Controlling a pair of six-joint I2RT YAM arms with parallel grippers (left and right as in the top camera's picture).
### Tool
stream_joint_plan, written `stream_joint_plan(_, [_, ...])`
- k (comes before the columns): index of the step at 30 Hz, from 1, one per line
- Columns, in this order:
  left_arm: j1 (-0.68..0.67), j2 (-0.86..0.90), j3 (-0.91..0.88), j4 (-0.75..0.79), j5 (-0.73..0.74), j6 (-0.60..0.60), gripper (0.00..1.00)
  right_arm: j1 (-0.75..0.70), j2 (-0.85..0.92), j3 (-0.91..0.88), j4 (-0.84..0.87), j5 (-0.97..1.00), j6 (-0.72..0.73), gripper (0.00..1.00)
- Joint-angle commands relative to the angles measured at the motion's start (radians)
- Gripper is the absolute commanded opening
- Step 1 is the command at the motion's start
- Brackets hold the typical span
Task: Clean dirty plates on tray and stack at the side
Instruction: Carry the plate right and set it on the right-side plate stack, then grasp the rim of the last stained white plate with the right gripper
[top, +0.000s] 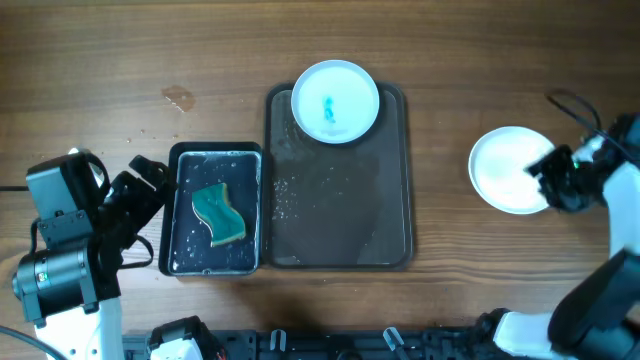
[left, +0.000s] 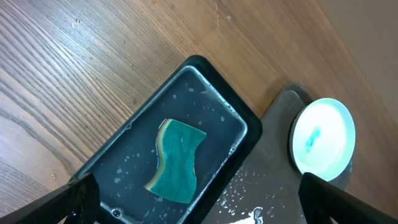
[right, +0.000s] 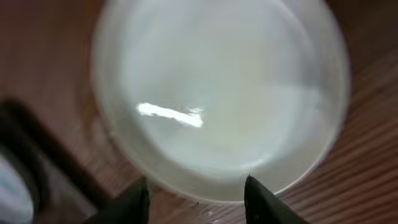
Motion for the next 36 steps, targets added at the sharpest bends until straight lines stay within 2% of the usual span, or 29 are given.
stream_joint_plan(1, [0.007, 0.003, 0.019, 0.0, 0.002, -0.009, 1.0, 0.243, -0.131, 0.134, -0.036, -0.077, -0.185, 0.51])
stream_joint_plan(5, [0.007, 0.005, 0.019, 0.001, 0.002, -0.009, 1.0, 0.584, -0.092, 0.189, -0.013, 0.067, -0.214, 0.6])
stream_joint_plan(9, [0.007, 0.006, 0.019, 0.001, 0.002, -0.009, 1.0, 0.747, 0.077, 0.259, 0.069, 0.225, -0.229, 0.63])
stream_joint_plan(15, [0.007, 0.006, 0.019, 0.001, 0.002, -0.009, 1.0, 0.752, 0.507, 0.558, 0.171, 0.139, -0.255, 0.62])
stream_joint_plan(17, [0.007, 0.006, 0.019, 0.001, 0.002, -0.009, 1.0, 0.752, 0.587, 0.598, 0.217, 0.117, -0.256, 0.61])
stream_joint_plan(19, [0.007, 0.006, 0.019, 0.0, 0.002, -0.009, 1.0, 0.752, 0.635, 0.6, 0.281, 0.074, -0.252, 0.55])
stream_joint_plan(21, [0.007, 0.006, 0.019, 0.0, 0.002, -0.009, 1.0, 0.752, 0.662, 0.6, 0.306, 0.061, -0.215, 0.42])
stream_joint_plan(22, [0.007, 0.006, 0.019, 0.0, 0.002, -0.009, 1.0, 0.752, 0.666, 0.6, 0.309, 0.061, -0.2, 0.37])
stream_joint_plan(25, [0.007, 0.006, 0.019, 0.0, 0.002, -0.009, 1.0, 0.75, 0.669, 0.598, 0.293, 0.074, -0.164, 0.04])
stream_joint_plan(27, [0.007, 0.006, 0.019, 0.0, 0.001, 0.0, 1.0, 0.739, 0.643, 0.598, 0.232, 0.113, -0.083, 0.04])
stream_joint_plan(30, [0.007, 0.006, 0.019, 0.0, 0.002, 0.003, 1.0, 0.719, 0.562, 0.598, 0.152, 0.117, -0.06, 0.04])
stream_joint_plan(36, [0.006, 0.006, 0.019, -0.004, 0.011, 0.041, 1.0, 0.714, 0.229, 0.596, -0.153, 0.117, -0.06, 0.04])
